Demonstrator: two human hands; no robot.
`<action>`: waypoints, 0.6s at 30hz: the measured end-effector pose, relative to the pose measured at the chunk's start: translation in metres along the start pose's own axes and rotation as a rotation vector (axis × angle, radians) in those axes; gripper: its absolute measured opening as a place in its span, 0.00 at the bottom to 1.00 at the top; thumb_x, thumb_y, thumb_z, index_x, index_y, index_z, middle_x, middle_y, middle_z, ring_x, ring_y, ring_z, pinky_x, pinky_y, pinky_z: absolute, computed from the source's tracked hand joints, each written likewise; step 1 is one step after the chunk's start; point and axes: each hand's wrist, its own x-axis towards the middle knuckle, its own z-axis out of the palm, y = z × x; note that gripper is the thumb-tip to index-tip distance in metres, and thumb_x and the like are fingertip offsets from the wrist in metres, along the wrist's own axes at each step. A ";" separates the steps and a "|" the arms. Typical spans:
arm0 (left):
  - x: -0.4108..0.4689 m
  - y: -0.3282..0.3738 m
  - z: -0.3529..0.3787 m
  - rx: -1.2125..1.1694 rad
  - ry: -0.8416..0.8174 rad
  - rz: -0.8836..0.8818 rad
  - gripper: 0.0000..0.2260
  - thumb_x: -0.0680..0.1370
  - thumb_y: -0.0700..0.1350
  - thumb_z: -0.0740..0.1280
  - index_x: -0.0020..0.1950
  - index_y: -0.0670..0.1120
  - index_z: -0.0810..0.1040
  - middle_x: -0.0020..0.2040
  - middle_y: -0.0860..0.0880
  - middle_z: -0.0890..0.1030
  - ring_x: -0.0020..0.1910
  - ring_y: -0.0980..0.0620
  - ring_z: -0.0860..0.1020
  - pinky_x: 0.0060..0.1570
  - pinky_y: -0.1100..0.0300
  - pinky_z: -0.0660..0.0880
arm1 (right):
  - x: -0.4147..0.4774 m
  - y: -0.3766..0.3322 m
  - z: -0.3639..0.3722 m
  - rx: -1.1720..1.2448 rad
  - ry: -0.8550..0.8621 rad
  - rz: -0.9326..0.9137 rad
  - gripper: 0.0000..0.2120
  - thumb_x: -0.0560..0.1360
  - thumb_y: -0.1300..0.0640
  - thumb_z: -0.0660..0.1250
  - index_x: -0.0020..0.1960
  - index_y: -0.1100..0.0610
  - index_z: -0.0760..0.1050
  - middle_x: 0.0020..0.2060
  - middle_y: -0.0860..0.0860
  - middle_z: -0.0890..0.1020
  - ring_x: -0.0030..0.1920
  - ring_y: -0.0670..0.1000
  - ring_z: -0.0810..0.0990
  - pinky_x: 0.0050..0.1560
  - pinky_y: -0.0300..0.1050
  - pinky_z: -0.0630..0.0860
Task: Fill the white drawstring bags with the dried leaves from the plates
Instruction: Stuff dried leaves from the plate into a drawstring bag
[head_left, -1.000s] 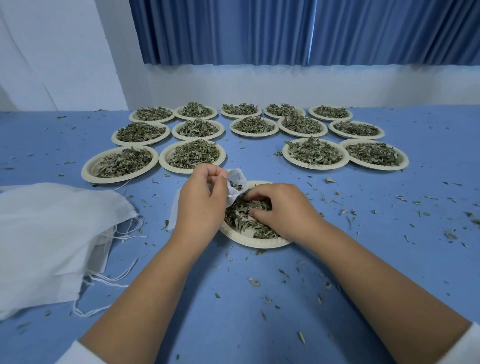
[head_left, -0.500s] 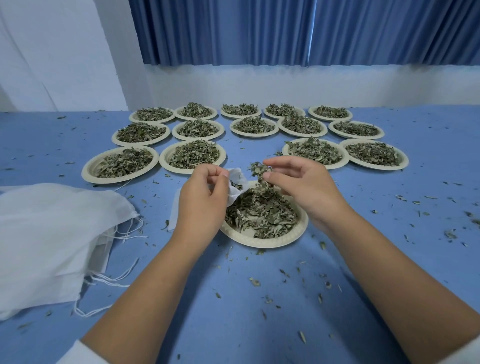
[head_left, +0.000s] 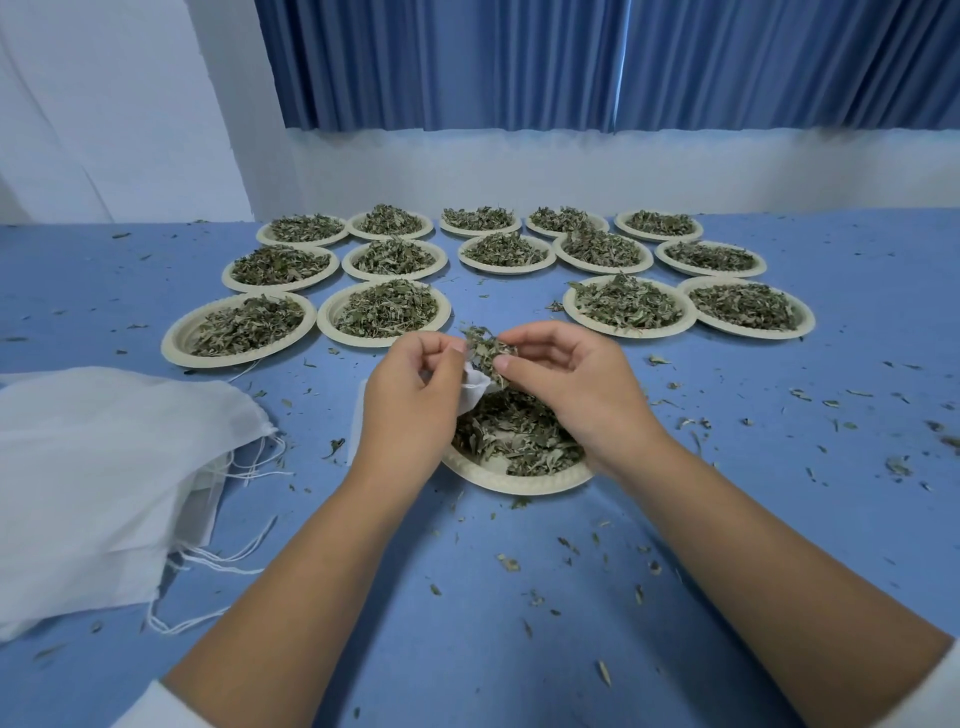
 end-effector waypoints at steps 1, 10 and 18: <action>0.001 -0.001 -0.001 -0.011 0.008 -0.010 0.04 0.81 0.46 0.65 0.47 0.50 0.79 0.41 0.52 0.81 0.45 0.50 0.82 0.46 0.59 0.80 | 0.000 0.000 -0.001 -0.030 0.001 0.002 0.10 0.70 0.64 0.76 0.45 0.50 0.82 0.39 0.42 0.85 0.43 0.40 0.82 0.47 0.32 0.76; -0.001 -0.001 -0.001 0.066 -0.022 0.082 0.04 0.81 0.46 0.64 0.48 0.50 0.78 0.34 0.63 0.79 0.35 0.62 0.79 0.38 0.67 0.78 | 0.000 -0.003 -0.002 -0.330 -0.038 -0.008 0.10 0.71 0.64 0.75 0.41 0.49 0.82 0.34 0.41 0.82 0.35 0.37 0.78 0.40 0.29 0.73; -0.007 0.003 0.002 0.181 -0.069 0.142 0.04 0.81 0.45 0.64 0.47 0.50 0.77 0.40 0.53 0.82 0.41 0.53 0.82 0.50 0.47 0.79 | -0.002 -0.004 -0.006 -0.603 -0.145 -0.075 0.10 0.70 0.62 0.72 0.42 0.47 0.83 0.31 0.33 0.80 0.32 0.33 0.76 0.37 0.26 0.69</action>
